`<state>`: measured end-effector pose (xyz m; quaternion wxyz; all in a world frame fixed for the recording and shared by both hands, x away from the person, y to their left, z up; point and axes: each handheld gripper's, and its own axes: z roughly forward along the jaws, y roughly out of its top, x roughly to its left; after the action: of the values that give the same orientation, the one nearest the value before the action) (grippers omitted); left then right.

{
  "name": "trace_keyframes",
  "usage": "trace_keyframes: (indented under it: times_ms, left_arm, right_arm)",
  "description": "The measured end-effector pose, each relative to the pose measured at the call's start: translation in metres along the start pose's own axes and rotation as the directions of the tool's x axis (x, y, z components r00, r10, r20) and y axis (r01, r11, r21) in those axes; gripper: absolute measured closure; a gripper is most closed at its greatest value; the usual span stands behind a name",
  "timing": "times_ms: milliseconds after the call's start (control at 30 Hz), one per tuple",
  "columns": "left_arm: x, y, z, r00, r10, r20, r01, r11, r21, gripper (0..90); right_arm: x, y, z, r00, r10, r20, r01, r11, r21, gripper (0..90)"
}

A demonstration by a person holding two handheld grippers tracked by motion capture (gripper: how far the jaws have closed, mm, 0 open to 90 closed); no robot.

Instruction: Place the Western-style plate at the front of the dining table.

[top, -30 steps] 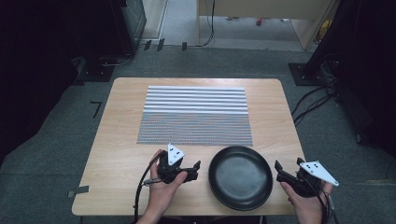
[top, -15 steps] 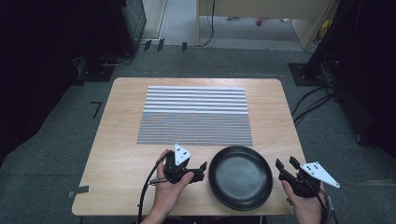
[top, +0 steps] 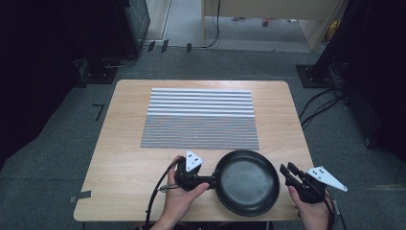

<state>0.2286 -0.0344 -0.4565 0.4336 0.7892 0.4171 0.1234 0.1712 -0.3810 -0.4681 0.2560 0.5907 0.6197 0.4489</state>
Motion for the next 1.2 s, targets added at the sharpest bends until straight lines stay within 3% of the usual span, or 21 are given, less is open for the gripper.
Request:
trace_keyframes:
  times_ms: [67,167,233,300,767,1200]
  left_arm:
    - [-0.002,-0.001,0.001,1.0,-0.002,0.007,0.002,1.0,0.006,13.8]
    - [-0.005,-0.002,0.003,0.9998,-0.004,0.017,0.004,0.9998,0.017,14.5]
    - [-0.007,-0.003,0.005,0.9996,-0.009,0.029,0.008,0.9996,0.027,16.0]
    - [-0.008,-0.005,0.006,0.9992,-0.016,0.037,0.015,0.9995,0.027,24.4]
    - [-0.009,-0.014,0.014,0.9965,-0.015,0.083,0.01,0.9976,0.068,43.8]
    - [-0.005,-0.022,0.021,0.9934,-0.037,0.108,0.024,0.9932,0.114,54.8]
  right_arm:
    - [-0.001,-0.001,0.001,0.9997,0.022,-0.01,-0.022,1.0,0.015,67.2]
    - [-0.004,-0.001,0.002,0.9931,0.092,-0.073,-0.089,0.995,0.05,72.2]
    - [-0.006,-0.002,0.003,0.9907,0.099,-0.093,-0.092,0.993,0.071,75.6]
    - [-0.007,-0.004,0.005,0.983,0.132,-0.128,-0.122,0.989,0.081,77.3]
    - [-0.009,-0.009,0.012,0.9872,0.137,-0.081,-0.128,0.986,0.103,77.7]
    - [-0.01,-0.013,0.018,0.9827,0.168,-0.077,-0.153,0.973,0.172,80.0]
